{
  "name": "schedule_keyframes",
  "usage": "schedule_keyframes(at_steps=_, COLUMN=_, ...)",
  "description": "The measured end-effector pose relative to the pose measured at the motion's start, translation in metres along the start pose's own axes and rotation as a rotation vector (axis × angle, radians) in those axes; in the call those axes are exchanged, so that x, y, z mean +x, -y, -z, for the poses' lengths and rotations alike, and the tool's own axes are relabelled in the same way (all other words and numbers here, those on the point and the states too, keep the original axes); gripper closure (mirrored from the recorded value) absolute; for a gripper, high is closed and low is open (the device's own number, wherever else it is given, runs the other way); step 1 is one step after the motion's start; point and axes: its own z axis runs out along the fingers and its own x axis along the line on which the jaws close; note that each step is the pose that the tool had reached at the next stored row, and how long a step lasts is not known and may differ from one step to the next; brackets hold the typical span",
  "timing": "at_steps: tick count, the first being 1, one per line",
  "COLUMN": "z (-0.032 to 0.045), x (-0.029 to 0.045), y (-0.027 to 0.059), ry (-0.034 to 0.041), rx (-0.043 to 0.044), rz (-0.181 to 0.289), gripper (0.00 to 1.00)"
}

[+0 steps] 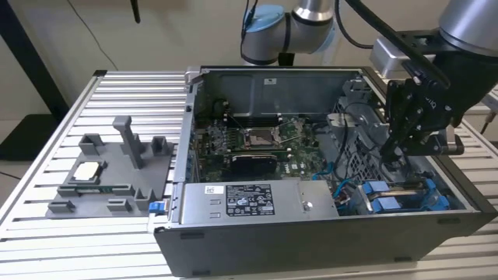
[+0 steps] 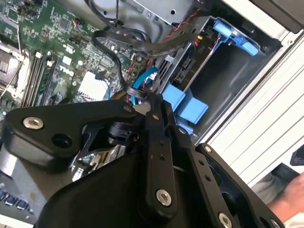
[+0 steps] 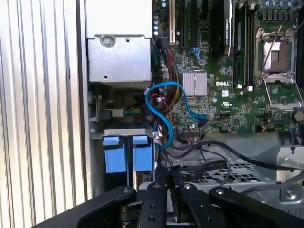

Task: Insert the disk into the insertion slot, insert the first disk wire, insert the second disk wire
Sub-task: 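Insert the second disk wire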

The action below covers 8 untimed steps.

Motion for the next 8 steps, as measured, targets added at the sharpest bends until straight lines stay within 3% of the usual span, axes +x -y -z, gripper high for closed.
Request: schedule_keyframes(at_steps=8, z=-0.0142, x=0.0057, y=0.0093, ry=-0.0008, rx=-0.0019, rz=0.026, gripper=0.84)
